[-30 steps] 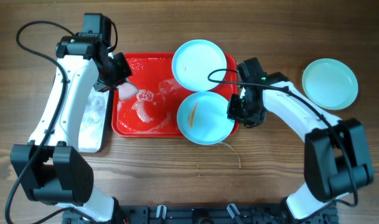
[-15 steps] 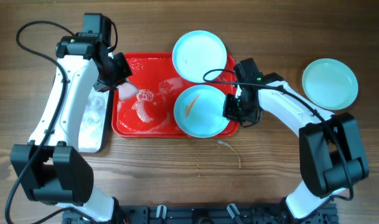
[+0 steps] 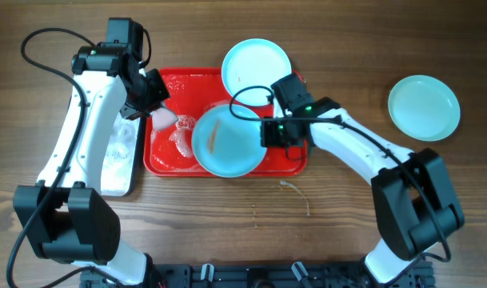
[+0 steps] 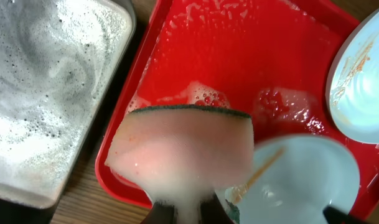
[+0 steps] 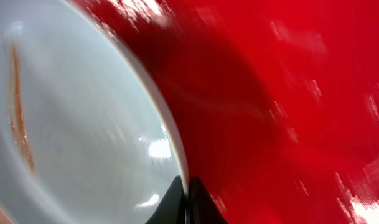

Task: Clean dirty plates on tray and stack at the side
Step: 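Tilt the plate with the right gripper and scrub it with the left sponge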

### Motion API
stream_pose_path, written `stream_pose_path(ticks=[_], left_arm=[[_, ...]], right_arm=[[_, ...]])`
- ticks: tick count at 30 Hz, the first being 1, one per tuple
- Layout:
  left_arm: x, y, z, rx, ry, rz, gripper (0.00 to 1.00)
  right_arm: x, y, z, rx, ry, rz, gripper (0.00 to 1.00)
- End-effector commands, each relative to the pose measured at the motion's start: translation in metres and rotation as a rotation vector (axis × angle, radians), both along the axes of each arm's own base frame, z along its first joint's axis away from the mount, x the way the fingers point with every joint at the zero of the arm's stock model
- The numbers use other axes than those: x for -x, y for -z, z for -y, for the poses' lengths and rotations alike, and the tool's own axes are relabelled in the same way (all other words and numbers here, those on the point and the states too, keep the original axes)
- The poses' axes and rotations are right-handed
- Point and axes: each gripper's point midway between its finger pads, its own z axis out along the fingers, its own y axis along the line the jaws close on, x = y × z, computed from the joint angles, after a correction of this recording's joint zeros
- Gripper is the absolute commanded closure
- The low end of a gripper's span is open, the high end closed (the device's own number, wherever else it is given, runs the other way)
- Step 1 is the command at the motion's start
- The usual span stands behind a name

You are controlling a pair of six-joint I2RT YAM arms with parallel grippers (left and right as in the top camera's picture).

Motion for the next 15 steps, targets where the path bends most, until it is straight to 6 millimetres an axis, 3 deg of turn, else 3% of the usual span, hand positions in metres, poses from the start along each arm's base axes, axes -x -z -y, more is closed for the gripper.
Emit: stream_pose_path(ticks=[1, 6, 15], left_arm=[[-0.002, -0.006, -0.003, -0.009, -0.021, 0.011, 0.96], [0.002, -0.005, -0.003, -0.01, -0.021, -0.006, 0.96], [0.004, -0.005, -0.003, -0.01, -0.02, -0.011, 0.96]], right_arm=[[-0.019, -0.02, -0.025, -0.008, -0.002, 0.144, 0.96], [-0.027, -0.026, -0.042, -0.007, -0.006, 0.234, 0.96], [-0.014, 0.013, -0.056, -0.028, -0.051, 0.113, 0.96]])
